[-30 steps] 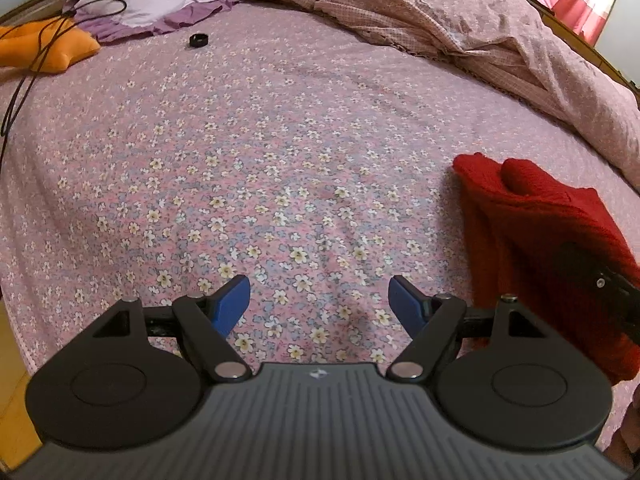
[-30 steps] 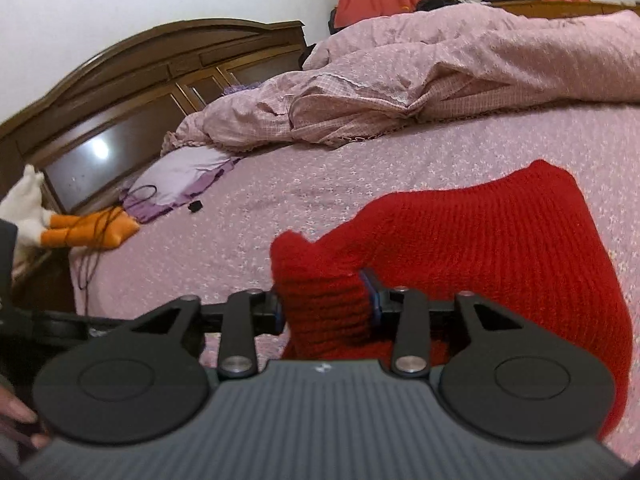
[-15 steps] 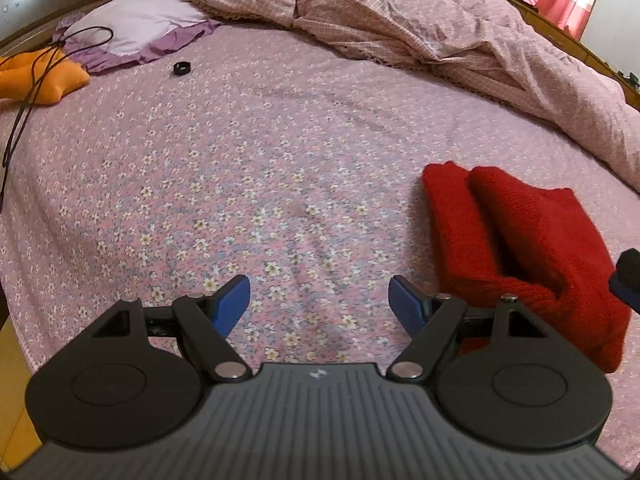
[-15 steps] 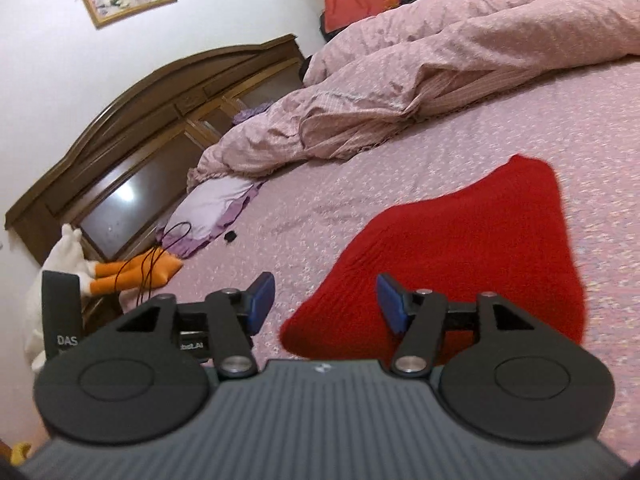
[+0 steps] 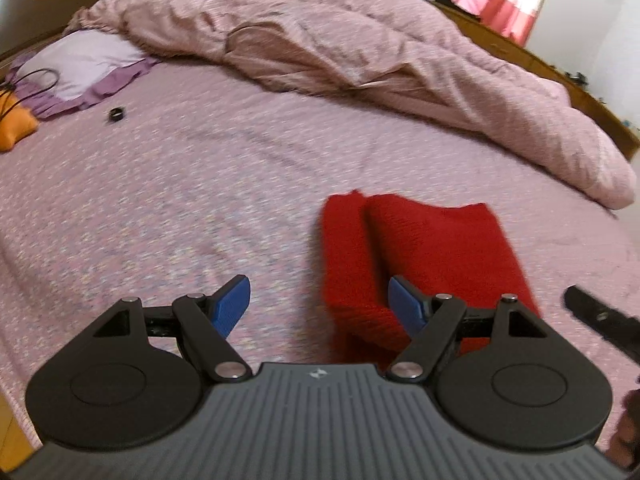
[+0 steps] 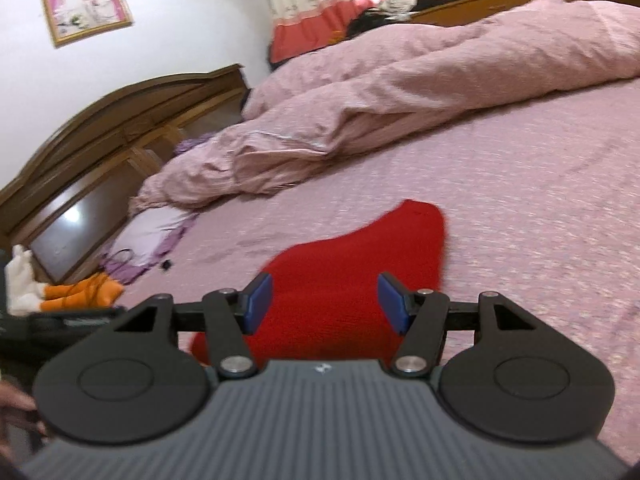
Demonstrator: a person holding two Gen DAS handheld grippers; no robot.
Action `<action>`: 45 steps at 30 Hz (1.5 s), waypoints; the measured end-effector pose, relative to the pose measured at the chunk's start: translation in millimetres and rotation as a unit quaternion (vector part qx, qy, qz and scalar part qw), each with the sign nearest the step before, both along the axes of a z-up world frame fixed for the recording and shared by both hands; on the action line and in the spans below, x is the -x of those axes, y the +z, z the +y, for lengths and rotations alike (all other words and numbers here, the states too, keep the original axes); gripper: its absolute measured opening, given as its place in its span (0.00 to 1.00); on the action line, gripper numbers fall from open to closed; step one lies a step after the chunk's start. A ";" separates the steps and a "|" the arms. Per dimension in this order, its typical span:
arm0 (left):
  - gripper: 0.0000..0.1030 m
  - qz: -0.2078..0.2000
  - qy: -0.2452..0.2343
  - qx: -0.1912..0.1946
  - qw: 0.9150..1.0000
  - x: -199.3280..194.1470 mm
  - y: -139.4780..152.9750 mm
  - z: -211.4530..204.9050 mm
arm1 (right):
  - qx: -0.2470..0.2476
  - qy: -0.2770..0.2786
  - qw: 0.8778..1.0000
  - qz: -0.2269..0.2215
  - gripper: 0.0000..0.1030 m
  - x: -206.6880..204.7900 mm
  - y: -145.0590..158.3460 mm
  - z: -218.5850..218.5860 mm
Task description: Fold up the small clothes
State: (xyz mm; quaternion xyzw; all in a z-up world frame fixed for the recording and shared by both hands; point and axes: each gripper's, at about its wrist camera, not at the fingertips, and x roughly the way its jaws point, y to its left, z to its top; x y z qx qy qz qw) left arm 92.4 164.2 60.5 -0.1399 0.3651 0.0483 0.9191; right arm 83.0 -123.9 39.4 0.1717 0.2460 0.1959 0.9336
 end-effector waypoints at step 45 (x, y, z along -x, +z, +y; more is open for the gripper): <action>0.19 0.006 -0.006 0.110 0.994 -12.6 -61.6 17.3 | -0.021 0.048 0.998 0.022 0.64 -18.0 -39.6 22.8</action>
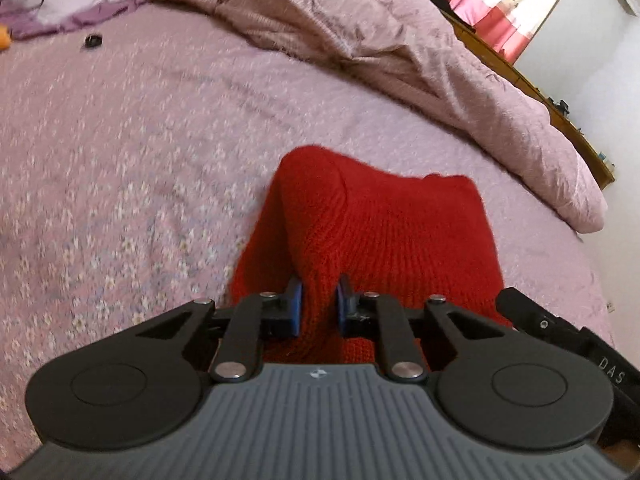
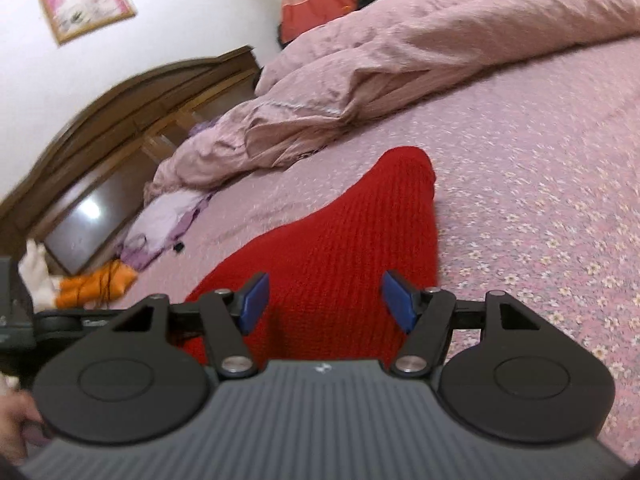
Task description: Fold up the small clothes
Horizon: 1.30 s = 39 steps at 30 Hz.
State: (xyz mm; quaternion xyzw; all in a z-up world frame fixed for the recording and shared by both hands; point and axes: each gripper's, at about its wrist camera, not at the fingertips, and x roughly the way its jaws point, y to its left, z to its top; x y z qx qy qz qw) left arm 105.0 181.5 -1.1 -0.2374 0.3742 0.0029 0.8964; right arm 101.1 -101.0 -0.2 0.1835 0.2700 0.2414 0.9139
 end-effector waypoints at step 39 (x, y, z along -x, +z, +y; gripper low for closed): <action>0.66 0.034 0.005 -0.069 0.997 -22.2 14.5 -13.9 | -0.053 -0.007 0.990 0.128 0.81 -55.2 -22.5 -41.9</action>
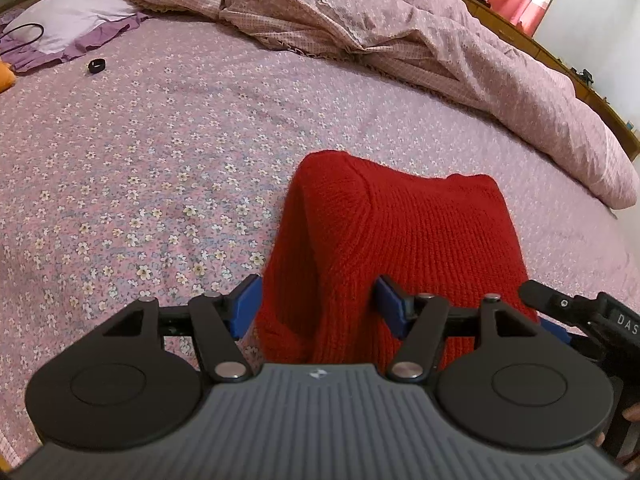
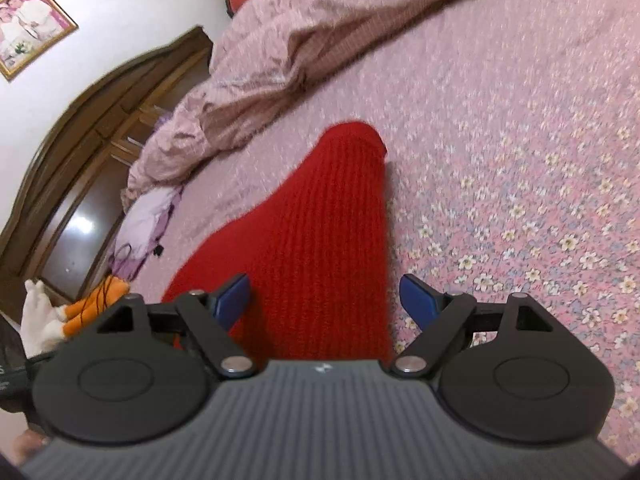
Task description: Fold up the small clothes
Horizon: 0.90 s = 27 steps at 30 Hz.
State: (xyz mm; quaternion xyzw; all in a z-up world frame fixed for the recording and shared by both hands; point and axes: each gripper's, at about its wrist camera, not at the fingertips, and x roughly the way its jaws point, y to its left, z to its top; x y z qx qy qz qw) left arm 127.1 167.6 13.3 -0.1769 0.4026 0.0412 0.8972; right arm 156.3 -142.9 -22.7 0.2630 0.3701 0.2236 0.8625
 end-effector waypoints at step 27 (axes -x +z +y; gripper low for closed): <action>0.74 0.006 -0.001 0.010 1.000 -13.2 -12.1 10.6 | -0.096 0.069 0.991 0.066 0.88 -36.3 -39.2 14.1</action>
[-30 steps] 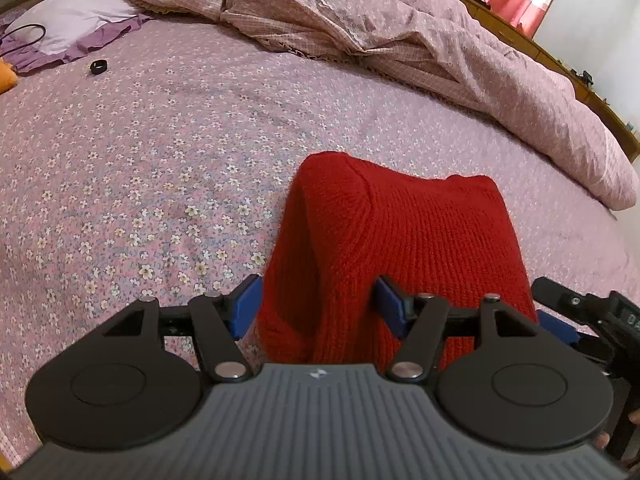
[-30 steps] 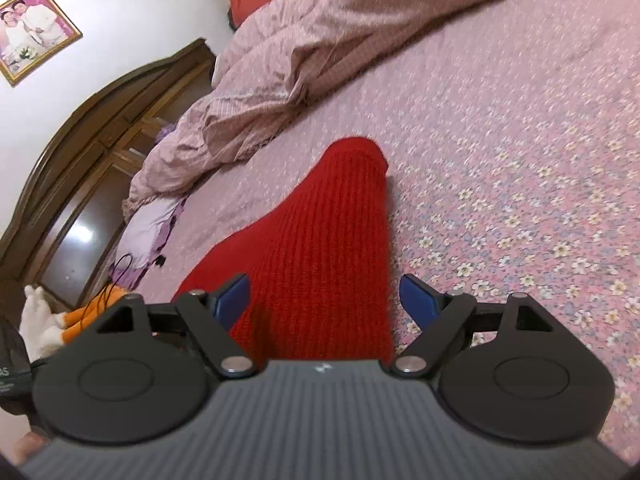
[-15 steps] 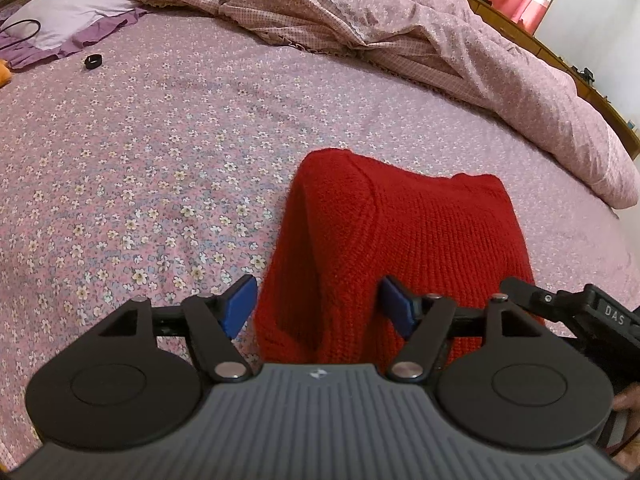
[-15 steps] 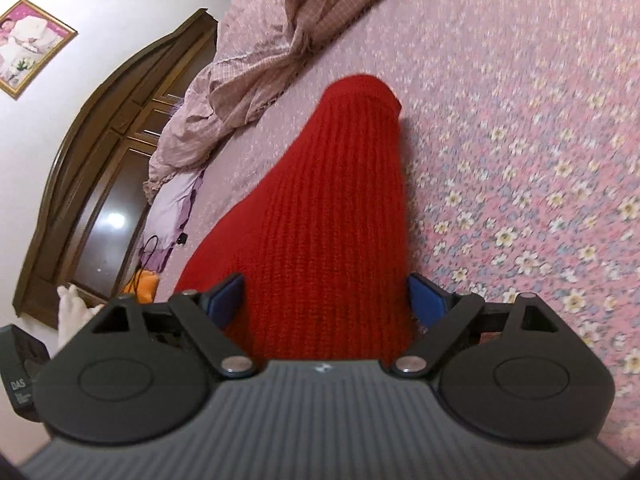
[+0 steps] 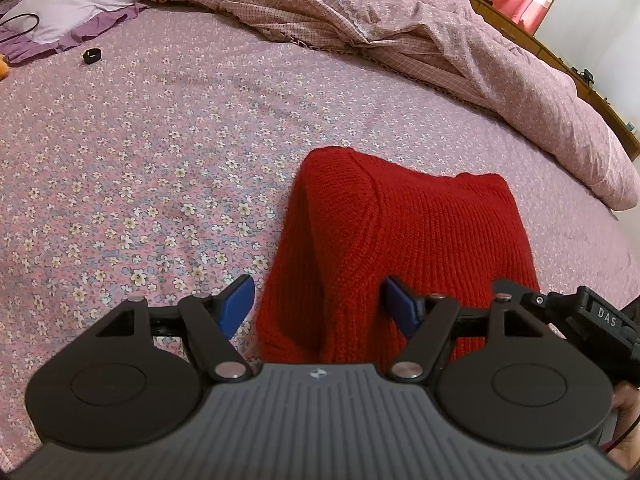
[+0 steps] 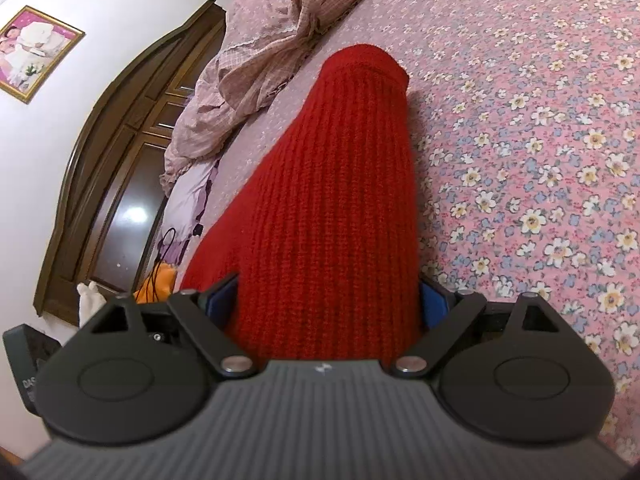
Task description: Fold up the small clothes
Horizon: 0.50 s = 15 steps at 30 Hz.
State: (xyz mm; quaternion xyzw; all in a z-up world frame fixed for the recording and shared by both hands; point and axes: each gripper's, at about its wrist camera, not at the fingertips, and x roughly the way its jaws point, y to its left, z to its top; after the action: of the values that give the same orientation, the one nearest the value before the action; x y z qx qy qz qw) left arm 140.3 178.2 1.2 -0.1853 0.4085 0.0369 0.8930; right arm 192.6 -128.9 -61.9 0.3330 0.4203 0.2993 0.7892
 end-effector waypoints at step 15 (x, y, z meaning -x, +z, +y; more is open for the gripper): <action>0.74 -0.004 0.005 0.002 1.000 2.1 -2.3 -1.6 | -0.011 -0.001 1.000 -0.027 0.68 1.0 4.0 3.0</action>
State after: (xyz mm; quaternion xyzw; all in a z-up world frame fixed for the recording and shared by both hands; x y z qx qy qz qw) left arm 138.3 176.6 -1.1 -0.1895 0.4041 0.0400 0.8940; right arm 191.6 -125.9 -57.9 0.3342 0.3952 0.3121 0.7967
